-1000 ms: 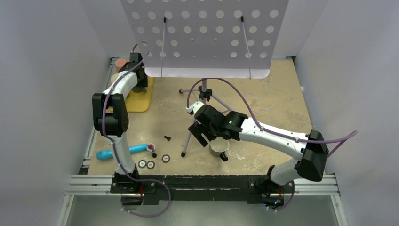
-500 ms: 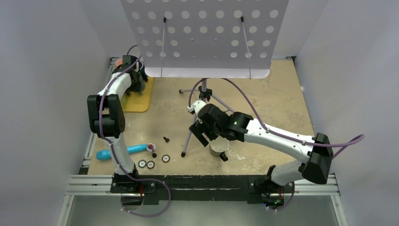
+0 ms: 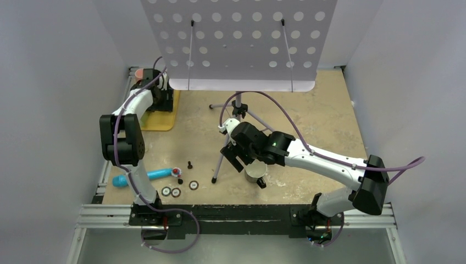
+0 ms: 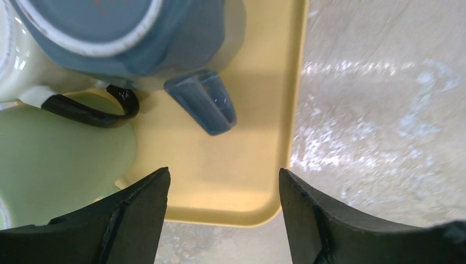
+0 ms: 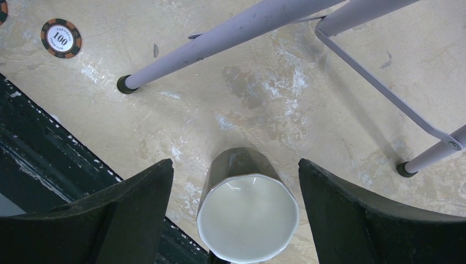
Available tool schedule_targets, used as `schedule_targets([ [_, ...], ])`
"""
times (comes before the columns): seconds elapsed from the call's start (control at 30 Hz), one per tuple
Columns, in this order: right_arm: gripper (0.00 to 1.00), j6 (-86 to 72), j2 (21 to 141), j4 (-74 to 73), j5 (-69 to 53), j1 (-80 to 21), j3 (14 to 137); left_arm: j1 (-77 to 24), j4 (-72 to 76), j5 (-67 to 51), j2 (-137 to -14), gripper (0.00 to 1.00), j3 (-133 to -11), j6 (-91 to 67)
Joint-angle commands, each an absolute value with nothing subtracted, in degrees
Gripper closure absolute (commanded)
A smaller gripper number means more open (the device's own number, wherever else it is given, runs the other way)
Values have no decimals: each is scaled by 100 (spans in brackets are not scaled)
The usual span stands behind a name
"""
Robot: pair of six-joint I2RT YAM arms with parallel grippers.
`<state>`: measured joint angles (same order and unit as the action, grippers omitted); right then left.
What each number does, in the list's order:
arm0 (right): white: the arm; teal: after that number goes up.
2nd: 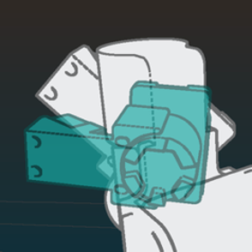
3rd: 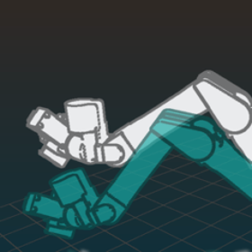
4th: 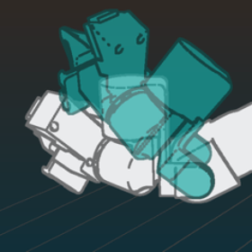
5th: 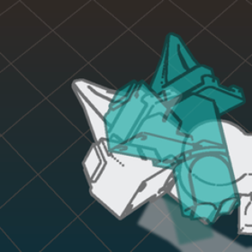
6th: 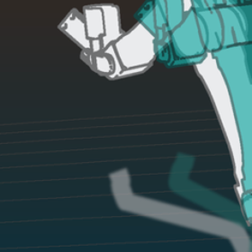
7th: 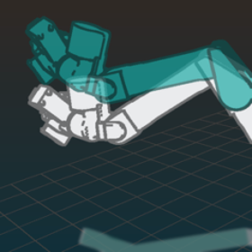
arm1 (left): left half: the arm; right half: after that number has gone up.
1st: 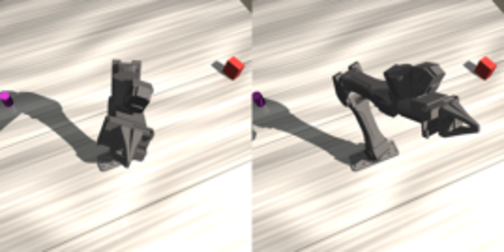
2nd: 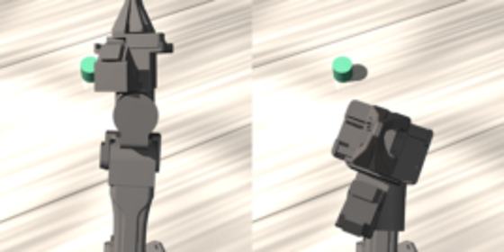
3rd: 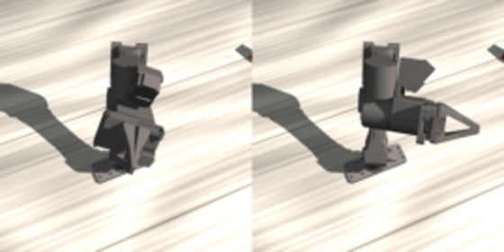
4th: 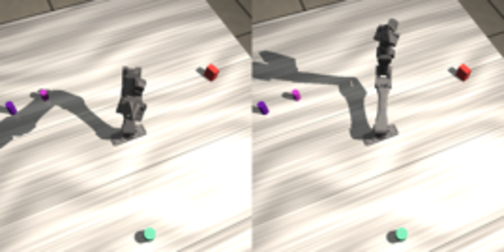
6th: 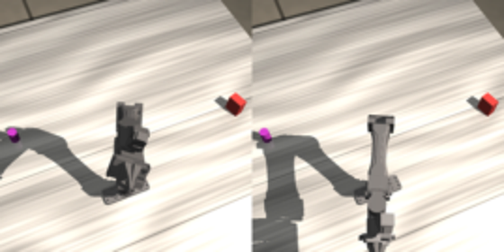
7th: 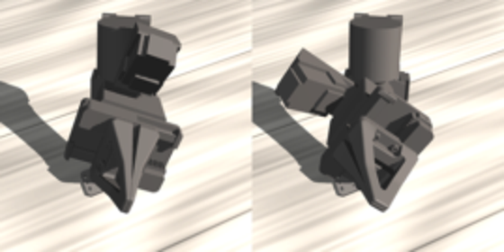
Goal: Turn the mug right side up
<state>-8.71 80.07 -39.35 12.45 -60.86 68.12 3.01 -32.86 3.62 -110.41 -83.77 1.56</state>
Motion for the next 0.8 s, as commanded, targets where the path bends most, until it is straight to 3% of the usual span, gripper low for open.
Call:
schedule_targets([
  [0.0, 14, -731, 7970, -3840, 1212, -6126, 6932, 202, -3118, 693, -11037, 24, -8879, -582],
  [0.17, 13, -714, 7917, -3910, 1223, -6126, 6997, 201, -3987, 1055, -12010, 32, -10101, -785],
  [0.47, 13, -610, 7840, -3945, 1156, -6126, 7090, 245, -4400, 1204, -12418, 59, -10615, -487],
  [0.57, 14, -603, 7827, -3946, 1155, -6126, 7075, 272, -4314, 1227, -12438, 75, -10611, -380],
  [0.63, 13, -622, 7808, -3931, 1158, -6124, 7051, 287, -4070, 1210, -12274, 98, -10413, -307],
  [0.77, 14, -742, 7722, -3865, 1139, -6130, 6971, 285, -3873, 759, -11581, 100, -9820, -247],
])
